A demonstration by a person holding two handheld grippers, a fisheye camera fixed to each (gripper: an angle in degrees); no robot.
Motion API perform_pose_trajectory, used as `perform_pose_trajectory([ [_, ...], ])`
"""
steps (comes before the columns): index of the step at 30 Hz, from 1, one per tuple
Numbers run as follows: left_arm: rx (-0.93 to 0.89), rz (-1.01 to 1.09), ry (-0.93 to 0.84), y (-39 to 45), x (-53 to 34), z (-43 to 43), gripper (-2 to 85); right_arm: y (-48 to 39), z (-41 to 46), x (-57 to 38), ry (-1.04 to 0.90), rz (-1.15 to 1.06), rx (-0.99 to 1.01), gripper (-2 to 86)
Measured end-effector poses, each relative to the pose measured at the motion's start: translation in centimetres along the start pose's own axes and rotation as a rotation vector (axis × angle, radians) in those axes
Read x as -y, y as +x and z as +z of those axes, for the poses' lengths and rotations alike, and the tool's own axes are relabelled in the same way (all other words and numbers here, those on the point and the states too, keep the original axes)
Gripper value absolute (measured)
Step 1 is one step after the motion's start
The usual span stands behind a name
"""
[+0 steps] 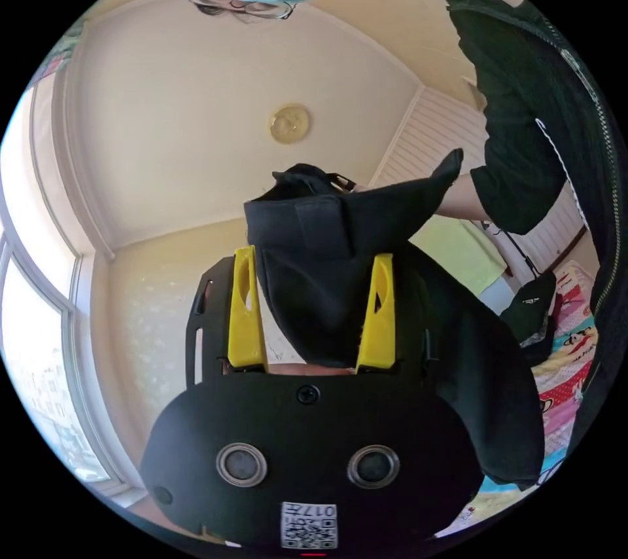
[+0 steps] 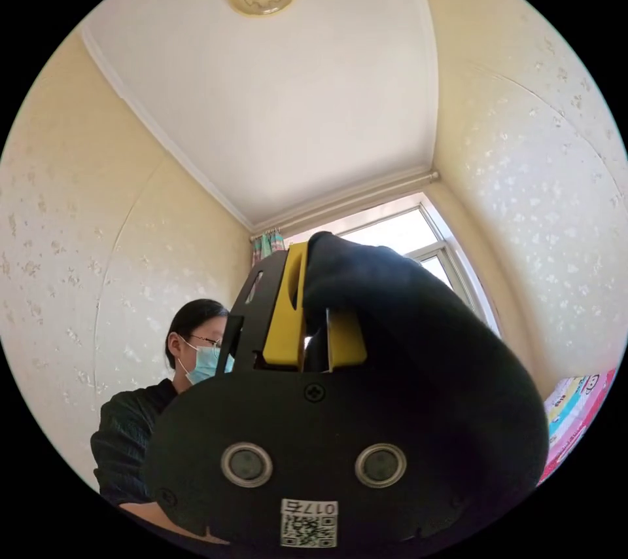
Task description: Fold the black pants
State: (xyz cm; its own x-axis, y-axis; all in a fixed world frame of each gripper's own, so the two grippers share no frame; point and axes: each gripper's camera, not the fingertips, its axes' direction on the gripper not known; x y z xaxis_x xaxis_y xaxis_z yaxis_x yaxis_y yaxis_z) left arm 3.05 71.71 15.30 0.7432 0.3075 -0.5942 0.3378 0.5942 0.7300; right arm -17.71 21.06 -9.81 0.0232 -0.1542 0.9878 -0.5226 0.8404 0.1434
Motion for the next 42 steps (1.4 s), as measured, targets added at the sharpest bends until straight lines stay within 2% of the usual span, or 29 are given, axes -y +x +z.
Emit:
perform_pose_trajectory([
  [3, -0.025, -0.169, 0.022, -2.8, -0.4, -0.3, 22.1, 0.1, -0.8, -0.5, -0.002, 0.015, 0.012, 1.2],
  [6, -0.039, -0.397, 0.025, -6.2, -2.7, -0.1, 15.8, -0.4, -2.5, -1.3, 0.006, 0.013, 0.058, 1.2],
  [10, -0.225, -0.666, -0.011, -9.6, -7.6, 1.9, 7.5, -2.4, -4.4, -2.1, -0.007, -0.056, 0.093, 0.5],
  [14, -0.316, -0.743, -0.037, -10.2, -9.9, 3.2, 3.6, -4.4, -6.1, -2.7, -0.046, -0.099, 0.16, 0.2],
  [19, -0.478, -0.995, 0.148, -11.8, -12.0, 3.9, 2.0, -6.5, -9.1, -4.5, -0.019, -0.087, 0.075, 1.7],
  [22, -0.455, -1.092, 0.148, -12.6, -12.2, 5.1, 1.3, -7.9, -10.7, -7.0, -0.012, -0.06, -0.044, 2.2],
  [29, -0.43, -1.04, 0.138, -11.9, -9.6, 6.3, 1.0, -11.5, -14.4, -15.4, -0.054, 0.013, -0.237, 5.7],
  [34, -0.405, -0.9, 0.098, -10.0, -5.2, 6.8, 1.4, -15.3, -15.6, -23.2, -0.019, -0.089, -0.362, 9.4],
  [37, -0.347, -0.822, 0.091, -9.1, -2.5, 6.4, 1.8, -18.7, -15.4, -27.2, -0.006, -0.171, -0.548, 11.8],
  [39, -0.349, -0.769, 0.106, -8.5, -1.0, 6.1, 2.0, -21.6, -13.2, -30.1, -0.103, -0.277, -0.833, 13.6],
  [42, -0.272, -0.717, 0.099, -7.5, 1.4, 5.4, 2.3, -23.4, -10.3, -33.9, -0.161, -0.359, -1.134, 16.8],
])
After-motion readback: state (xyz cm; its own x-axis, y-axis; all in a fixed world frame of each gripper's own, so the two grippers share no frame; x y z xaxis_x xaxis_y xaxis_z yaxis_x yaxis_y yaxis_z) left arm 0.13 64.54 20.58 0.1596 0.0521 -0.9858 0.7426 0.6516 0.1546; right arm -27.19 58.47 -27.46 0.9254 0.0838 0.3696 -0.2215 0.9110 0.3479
